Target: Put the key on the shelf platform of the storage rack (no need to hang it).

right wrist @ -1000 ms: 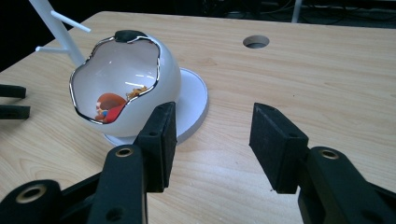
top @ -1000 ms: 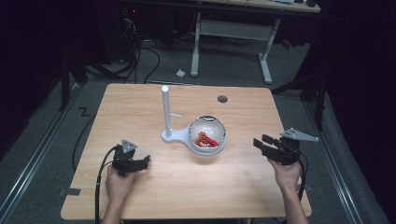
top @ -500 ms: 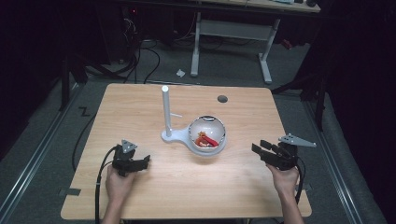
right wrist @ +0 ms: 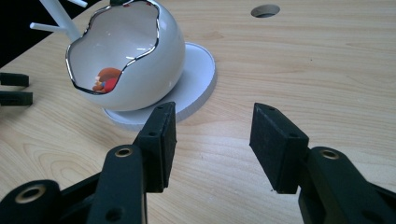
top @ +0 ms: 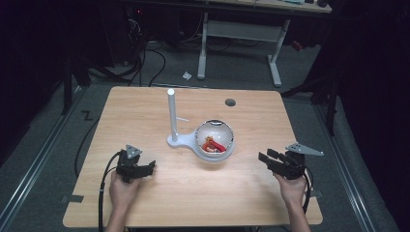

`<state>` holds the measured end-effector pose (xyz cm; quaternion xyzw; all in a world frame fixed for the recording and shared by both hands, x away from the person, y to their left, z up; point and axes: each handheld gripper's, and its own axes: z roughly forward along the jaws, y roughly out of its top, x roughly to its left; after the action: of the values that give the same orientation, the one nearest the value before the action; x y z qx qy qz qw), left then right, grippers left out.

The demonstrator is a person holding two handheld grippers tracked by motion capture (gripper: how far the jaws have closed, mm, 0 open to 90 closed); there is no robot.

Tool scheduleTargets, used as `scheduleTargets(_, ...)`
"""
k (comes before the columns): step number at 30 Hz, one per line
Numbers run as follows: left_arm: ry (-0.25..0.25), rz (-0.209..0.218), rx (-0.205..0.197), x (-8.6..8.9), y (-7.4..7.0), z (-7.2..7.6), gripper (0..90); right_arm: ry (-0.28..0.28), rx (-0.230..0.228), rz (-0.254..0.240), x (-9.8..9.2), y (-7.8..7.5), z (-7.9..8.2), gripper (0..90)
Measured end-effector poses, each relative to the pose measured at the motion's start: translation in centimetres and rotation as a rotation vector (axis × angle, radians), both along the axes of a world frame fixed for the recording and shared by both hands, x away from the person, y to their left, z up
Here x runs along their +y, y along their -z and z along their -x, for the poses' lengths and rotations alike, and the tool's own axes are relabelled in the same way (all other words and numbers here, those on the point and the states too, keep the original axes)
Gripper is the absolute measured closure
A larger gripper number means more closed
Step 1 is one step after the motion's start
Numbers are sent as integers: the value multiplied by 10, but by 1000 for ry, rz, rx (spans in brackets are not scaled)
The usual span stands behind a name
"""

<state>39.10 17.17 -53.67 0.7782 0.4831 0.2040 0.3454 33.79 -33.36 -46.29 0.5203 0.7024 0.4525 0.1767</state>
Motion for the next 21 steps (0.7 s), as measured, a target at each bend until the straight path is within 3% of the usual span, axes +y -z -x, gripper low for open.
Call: scheduleTargets(21, 1, -2, 0, 0, 0, 0, 208, 19, 30, 2, 0, 20, 2, 509)
